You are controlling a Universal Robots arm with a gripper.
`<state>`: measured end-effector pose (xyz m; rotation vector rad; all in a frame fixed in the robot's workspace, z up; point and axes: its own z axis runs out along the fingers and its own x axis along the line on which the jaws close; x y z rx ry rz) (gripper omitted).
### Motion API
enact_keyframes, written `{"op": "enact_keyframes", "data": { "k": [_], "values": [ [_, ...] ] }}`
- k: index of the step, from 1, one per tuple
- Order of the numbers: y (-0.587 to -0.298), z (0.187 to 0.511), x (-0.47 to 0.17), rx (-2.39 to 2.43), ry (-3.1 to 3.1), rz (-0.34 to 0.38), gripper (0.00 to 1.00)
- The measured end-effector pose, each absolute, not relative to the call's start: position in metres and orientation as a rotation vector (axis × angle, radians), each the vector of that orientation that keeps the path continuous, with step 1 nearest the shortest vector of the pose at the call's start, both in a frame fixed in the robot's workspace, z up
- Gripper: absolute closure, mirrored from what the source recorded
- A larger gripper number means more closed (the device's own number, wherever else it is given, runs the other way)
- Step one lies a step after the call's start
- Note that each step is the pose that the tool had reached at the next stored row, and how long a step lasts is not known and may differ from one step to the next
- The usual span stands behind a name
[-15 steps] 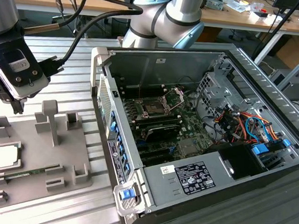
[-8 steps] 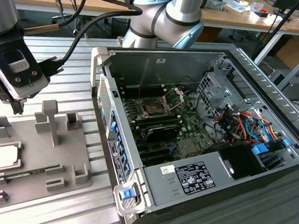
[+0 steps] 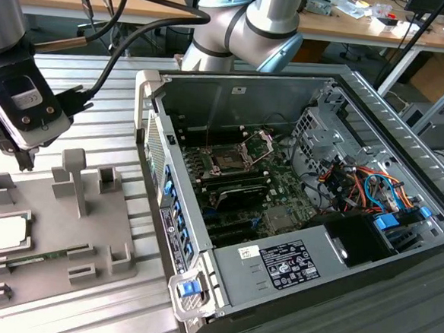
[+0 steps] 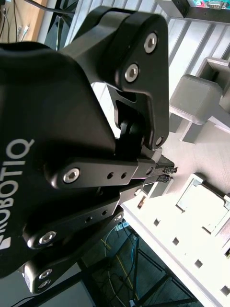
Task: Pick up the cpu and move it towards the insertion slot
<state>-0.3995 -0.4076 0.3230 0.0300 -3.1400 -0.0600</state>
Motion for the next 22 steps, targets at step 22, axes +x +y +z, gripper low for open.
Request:
{"op": "enact_keyframes", "data": {
  "k": [22],
  "values": [
    [-0.4076, 0.3176, -0.402, 0.03, -3.14, -0.06, 0.89]
  ]
}}
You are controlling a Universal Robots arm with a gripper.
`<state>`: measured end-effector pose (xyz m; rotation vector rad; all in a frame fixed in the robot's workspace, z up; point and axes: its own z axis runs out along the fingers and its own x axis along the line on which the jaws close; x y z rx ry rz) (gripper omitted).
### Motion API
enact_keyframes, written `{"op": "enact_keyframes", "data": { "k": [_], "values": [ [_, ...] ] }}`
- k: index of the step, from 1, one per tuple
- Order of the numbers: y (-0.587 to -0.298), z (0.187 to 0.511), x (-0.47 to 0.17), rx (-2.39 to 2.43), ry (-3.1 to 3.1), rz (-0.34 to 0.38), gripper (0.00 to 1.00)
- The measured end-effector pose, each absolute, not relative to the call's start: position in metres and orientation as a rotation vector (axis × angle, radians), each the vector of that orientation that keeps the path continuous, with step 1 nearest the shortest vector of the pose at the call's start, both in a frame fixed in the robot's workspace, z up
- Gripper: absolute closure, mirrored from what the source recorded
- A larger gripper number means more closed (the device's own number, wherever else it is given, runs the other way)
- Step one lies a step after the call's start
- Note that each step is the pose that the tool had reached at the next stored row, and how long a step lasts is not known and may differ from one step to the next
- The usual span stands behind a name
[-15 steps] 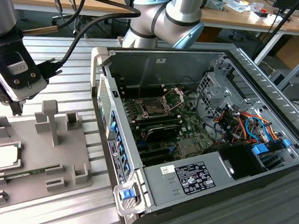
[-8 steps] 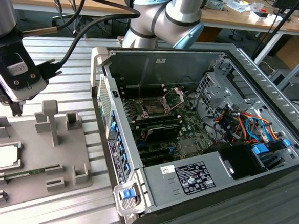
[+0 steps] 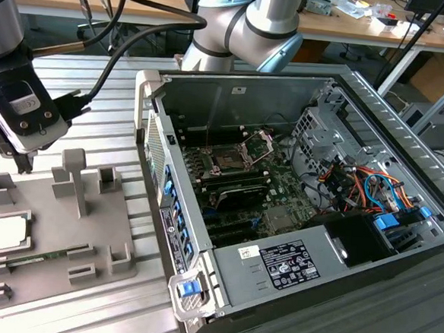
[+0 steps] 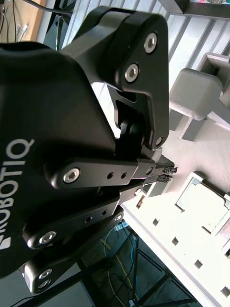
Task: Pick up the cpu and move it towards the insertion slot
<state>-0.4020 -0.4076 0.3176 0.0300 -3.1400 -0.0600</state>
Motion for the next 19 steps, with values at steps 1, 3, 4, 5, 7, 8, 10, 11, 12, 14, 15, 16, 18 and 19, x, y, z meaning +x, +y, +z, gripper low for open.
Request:
{"op": "enact_keyframes", "data": {
  "k": [1, 3, 4, 5, 7, 8, 10, 11, 12, 14, 15, 16, 18, 19],
  "values": [
    [-0.4076, 0.3174, -0.4021, 0.03, -3.14, -0.06, 0.89],
    [-0.4076, 0.3169, -0.4023, 0.03, -3.14, -0.06, 0.89],
    [-0.4076, 0.3167, -0.4024, 0.03, -3.14, -0.06, 0.89],
    [-0.4076, 0.3163, -0.4026, 0.03, -3.14, -0.06, 0.89],
    [-0.4076, 0.3157, -0.4028, 0.03, -3.14, -0.06, 0.89],
    [-0.4076, 0.3154, -0.403, 0.03, -3.14, -0.06, 0.89],
    [-0.4076, 0.315, -0.4031, 0.03, -3.14, -0.06, 0.89],
    [-0.4076, 0.3147, -0.4032, 0.03, -3.14, -0.06, 0.89],
    [-0.4076, 0.3146, -0.4033, 0.03, -3.14, -0.06, 0.89],
    [-0.4076, 0.3139, -0.4035, 0.03, -3.14, -0.06, 0.89],
    [-0.4076, 0.3137, -0.4035, 0.03, -3.14, -0.06, 0.89],
    [-0.4076, 0.3135, -0.4036, 0.03, -3.14, -0.06, 0.89],
    [-0.4076, 0.3131, -0.4037, 0.03, -3.14, -0.06, 0.89],
    [-0.4076, 0.3129, -0.4038, 0.03, -3.14, -0.06, 0.89]
  ]
}}
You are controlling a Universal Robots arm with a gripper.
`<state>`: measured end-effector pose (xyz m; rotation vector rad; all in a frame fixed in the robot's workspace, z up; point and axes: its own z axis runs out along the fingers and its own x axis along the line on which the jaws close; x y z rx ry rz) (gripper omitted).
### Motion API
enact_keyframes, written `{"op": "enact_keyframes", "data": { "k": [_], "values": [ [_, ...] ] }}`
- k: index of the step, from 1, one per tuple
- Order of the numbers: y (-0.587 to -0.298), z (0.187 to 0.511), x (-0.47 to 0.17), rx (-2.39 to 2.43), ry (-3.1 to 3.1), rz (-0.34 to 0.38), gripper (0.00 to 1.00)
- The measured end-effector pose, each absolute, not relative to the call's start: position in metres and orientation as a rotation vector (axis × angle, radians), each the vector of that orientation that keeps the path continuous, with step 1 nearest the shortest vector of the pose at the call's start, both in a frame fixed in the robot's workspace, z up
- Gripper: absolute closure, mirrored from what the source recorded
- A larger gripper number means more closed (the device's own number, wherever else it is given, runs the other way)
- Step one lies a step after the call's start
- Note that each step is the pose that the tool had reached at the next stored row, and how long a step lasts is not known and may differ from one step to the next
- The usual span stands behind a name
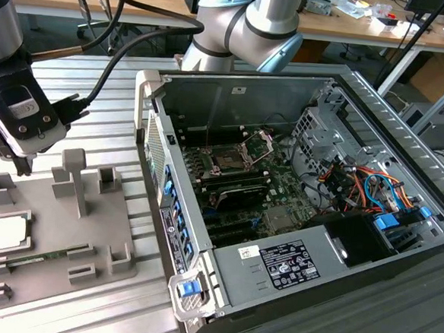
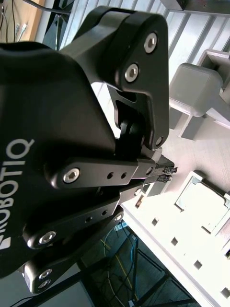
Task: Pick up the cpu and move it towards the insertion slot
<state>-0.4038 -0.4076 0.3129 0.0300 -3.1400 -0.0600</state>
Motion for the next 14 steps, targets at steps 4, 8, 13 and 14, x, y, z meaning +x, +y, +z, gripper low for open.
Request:
{"op": "enact_keyframes", "data": {
  "k": [4, 8, 13, 14],
  "values": [
    [-0.4076, 0.3119, -0.404, 0.03, -3.14, -0.06, 0.89],
    [-0.4076, 0.311, -0.4043, 0.03, -3.14, -0.06, 0.89],
    [-0.4076, 0.3098, -0.4046, 0.03, -3.14, -0.06, 0.89],
    [-0.4076, 0.3096, -0.4047, 0.03, -3.14, -0.06, 0.89]
  ]
}}
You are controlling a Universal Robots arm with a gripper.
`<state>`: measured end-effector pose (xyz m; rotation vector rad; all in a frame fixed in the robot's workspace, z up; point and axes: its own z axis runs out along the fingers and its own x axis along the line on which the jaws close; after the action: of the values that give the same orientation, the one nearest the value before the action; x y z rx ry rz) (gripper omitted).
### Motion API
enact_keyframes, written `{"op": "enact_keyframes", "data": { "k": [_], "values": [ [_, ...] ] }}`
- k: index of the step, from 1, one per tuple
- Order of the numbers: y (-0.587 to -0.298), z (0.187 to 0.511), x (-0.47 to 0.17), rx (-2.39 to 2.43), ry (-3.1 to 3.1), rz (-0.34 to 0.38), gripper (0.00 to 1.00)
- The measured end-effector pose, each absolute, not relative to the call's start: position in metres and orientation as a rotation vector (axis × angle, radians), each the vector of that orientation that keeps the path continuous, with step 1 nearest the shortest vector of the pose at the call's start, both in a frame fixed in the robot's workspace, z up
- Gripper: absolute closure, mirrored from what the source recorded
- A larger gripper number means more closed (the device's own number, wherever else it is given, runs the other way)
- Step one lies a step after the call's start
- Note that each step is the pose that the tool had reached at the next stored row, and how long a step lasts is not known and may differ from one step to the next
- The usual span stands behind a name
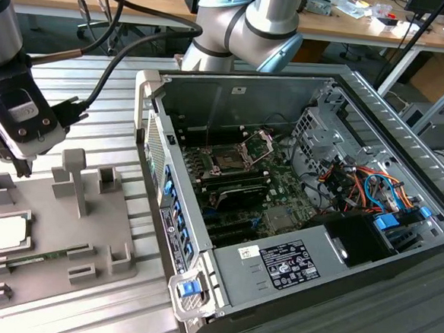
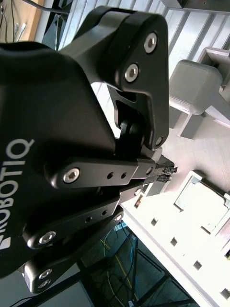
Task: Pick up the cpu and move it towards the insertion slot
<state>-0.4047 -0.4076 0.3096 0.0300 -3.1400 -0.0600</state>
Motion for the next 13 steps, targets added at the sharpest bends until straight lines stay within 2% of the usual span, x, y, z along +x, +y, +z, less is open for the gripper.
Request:
{"op": "enact_keyframes", "data": {
  "k": [13],
  "values": [
    [-0.4076, 0.3062, -0.4061, 0.03, -3.14, -0.06, 0.89]
  ]
}}
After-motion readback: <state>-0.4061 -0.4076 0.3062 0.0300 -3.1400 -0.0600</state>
